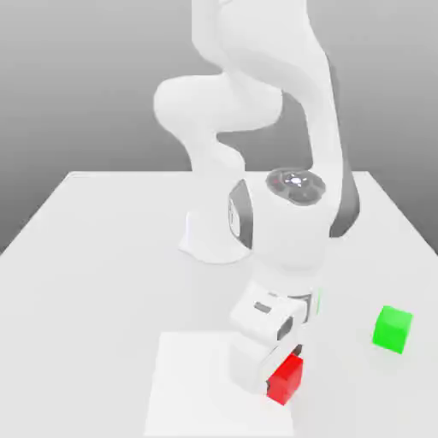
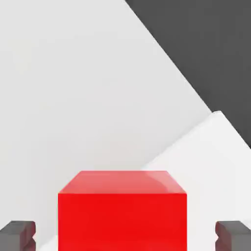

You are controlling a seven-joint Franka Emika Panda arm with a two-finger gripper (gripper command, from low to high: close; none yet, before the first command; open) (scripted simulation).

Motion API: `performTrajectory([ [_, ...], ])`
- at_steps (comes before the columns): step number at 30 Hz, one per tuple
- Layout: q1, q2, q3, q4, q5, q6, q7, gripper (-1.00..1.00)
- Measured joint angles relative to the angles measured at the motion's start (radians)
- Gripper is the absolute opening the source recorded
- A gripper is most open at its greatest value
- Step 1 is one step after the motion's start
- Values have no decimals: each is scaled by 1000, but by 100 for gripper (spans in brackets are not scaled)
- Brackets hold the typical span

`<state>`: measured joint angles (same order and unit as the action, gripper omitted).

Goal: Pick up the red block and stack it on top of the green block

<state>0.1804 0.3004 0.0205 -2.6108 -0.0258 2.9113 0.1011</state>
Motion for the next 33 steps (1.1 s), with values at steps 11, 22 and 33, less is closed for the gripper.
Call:
performTrajectory([
  [11, -4, -179, 21, -27, 19, -153, 3, -100],
  [22, 220, -273, 144, -35, 52, -232, 418, -100],
  [33, 399, -248, 172, -31, -1, -212, 776, -100],
])
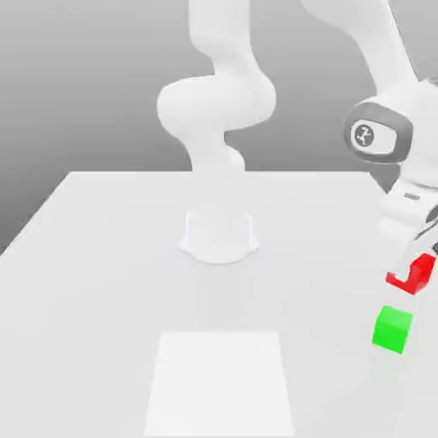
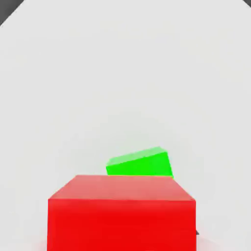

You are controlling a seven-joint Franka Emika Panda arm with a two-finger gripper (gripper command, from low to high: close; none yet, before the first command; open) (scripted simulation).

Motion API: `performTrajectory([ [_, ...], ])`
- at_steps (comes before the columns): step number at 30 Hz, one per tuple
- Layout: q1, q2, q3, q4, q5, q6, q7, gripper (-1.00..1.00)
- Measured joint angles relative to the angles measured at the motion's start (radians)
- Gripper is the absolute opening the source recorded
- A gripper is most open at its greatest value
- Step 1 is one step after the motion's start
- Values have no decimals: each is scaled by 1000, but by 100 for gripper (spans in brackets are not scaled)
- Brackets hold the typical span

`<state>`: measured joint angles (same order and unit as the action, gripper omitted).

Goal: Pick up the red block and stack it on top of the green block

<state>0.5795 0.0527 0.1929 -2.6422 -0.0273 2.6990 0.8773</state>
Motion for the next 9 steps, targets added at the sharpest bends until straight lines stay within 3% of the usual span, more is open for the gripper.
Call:
performTrajectory([
  [5, 0, 110, -17, 4, -61, 101, 46, -100],
  [6, 4, 131, -23, 4, -72, 120, 54, 100],
  [9, 4, 131, -23, 4, -72, 120, 54, 100],
])
